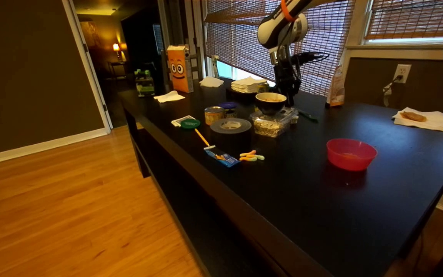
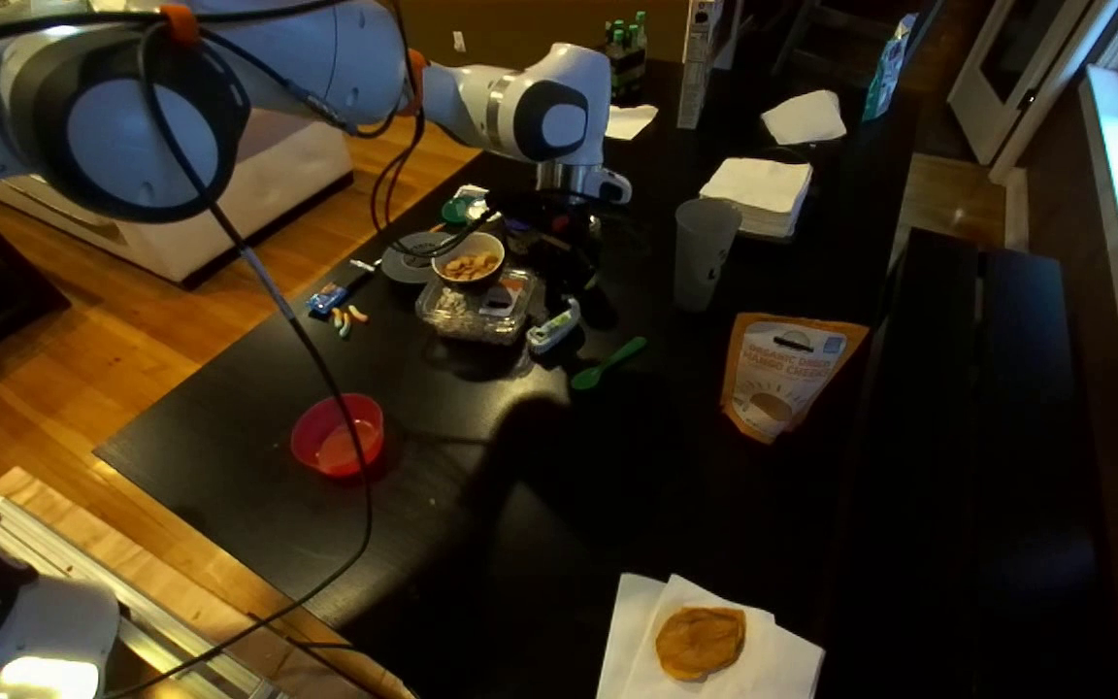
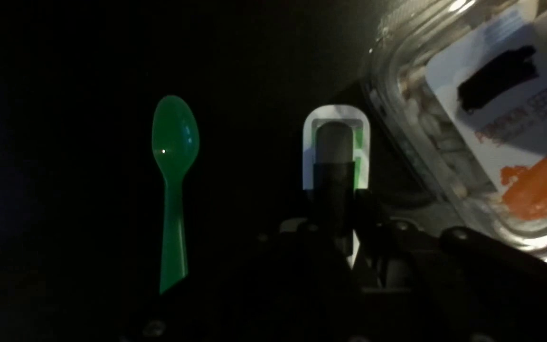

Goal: Use the brush to scrub the surface

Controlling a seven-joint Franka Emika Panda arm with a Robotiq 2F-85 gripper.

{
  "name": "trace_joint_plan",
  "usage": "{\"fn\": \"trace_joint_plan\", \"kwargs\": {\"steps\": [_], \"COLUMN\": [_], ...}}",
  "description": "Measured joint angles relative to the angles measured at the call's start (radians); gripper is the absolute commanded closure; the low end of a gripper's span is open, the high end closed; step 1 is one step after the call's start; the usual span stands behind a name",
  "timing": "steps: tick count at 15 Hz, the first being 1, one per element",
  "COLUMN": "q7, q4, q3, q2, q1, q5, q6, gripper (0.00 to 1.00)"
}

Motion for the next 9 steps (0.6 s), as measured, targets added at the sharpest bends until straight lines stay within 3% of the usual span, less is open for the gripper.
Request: {"fn": "trace_joint_plan", "kwargs": {"steps": [9], "q7": [0.013], "q4": [0.001], "q3": [-0.086], "q2": [0.019], "q1": [0.006], "q5": [-0.049], "q6": [0.115], "gripper": [0.94]}}
